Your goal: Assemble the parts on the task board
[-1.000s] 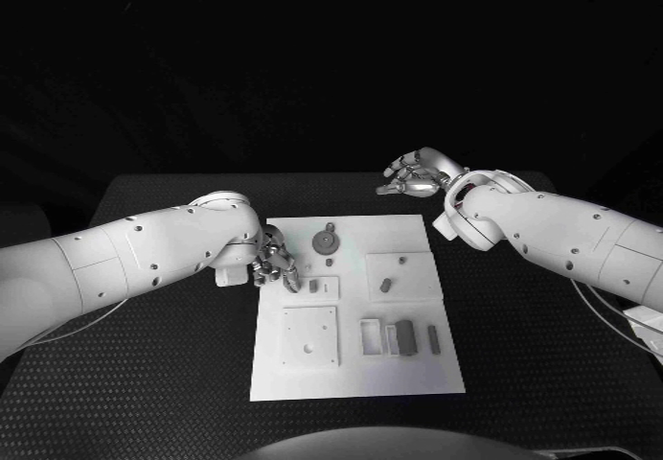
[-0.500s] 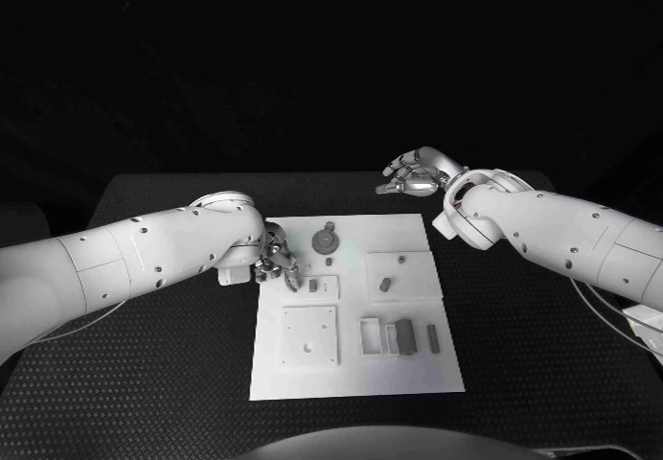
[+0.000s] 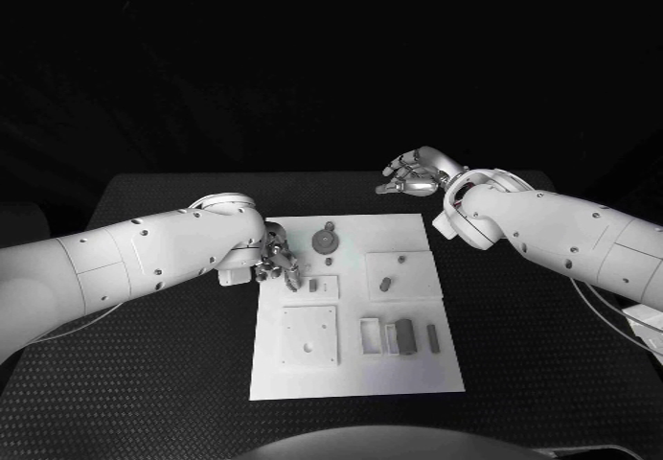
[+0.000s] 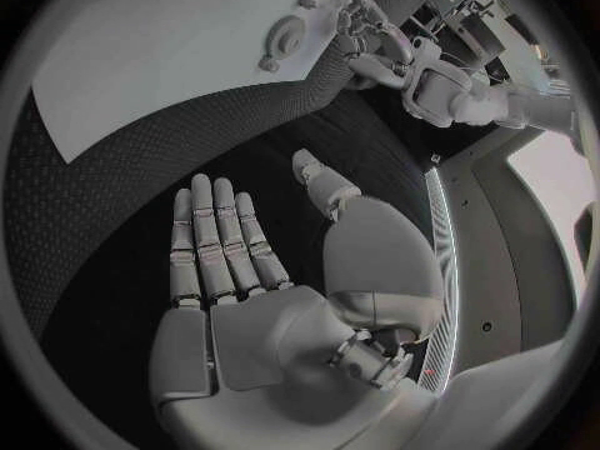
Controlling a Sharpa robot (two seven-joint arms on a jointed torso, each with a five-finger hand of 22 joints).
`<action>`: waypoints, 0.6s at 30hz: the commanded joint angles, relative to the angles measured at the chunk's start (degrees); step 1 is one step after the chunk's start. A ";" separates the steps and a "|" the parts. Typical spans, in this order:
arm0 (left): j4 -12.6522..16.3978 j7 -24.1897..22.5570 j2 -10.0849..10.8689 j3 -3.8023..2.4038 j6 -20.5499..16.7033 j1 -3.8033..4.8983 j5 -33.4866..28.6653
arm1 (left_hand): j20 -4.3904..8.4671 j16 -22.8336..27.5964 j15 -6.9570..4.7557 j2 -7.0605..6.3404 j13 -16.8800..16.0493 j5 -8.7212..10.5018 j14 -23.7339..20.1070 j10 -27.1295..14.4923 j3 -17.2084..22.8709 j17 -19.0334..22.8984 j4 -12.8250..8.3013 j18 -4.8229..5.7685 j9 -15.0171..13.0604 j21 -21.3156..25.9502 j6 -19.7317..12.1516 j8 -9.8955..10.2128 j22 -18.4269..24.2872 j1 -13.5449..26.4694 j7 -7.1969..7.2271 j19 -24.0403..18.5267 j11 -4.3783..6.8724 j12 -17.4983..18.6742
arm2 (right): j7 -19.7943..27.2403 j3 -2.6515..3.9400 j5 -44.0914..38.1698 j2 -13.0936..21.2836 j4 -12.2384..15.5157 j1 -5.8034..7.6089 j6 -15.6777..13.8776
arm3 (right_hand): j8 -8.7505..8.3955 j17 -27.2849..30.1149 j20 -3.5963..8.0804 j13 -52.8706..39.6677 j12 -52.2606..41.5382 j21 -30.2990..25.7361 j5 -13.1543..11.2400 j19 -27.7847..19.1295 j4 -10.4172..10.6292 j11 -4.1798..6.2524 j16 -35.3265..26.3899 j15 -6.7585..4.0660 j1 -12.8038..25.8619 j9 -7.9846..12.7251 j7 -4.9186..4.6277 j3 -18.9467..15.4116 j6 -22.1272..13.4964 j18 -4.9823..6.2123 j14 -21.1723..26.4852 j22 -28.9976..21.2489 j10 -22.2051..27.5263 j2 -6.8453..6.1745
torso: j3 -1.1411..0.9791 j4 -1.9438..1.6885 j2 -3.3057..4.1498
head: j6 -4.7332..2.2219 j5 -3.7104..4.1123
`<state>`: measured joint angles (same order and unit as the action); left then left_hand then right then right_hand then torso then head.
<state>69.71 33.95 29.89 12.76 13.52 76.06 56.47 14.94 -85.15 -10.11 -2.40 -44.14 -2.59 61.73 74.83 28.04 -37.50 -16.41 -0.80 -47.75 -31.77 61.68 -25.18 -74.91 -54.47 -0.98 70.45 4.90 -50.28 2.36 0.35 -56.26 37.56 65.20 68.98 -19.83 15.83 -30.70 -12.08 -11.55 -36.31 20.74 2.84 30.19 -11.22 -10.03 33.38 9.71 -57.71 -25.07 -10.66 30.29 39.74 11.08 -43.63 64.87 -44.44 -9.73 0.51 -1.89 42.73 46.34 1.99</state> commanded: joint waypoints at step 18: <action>2.06 0.14 2.61 0.33 -2.62 -0.38 -5.06 | 0.87 -0.49 -0.97 5.22 0.05 -0.18 0.77 0.89 0.08 -0.08 0.50 0.46 -3.64 -0.36 1.69 -0.35 -1.20 -1.36 0.24 0.71 0.56 -0.38 | 0.54 0.02 -0.13 0.21 0.22 -0.02 0.74 | 0.36 -0.13 -0.02 0.15 0.02 -0.42 0.02 -0.52 0.16 -0.20 -0.43 -0.01 -0.65 0.11 -3.08 -0.15 -0.51 -1.17 0.40 0.15 0.23 -0.12 | 0.02 -0.09 0.01 | -0.07 0.16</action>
<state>71.76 33.86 32.54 12.98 10.97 75.82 52.92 15.05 -85.37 -10.08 -0.81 -44.13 -2.61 61.77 75.35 27.93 -37.49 -16.03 -0.81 -47.76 -31.76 63.05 -25.36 -74.94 -52.88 -0.71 70.98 5.43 -50.27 2.36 0.35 -56.26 37.78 65.30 68.98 -19.76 15.83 -30.74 -12.08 -11.50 -36.31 20.53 2.84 30.19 -11.22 -10.03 33.16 9.72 -57.71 -25.02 -10.66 30.29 39.74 11.08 -43.63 64.92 -44.44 -9.73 0.51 -1.95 42.72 46.30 2.15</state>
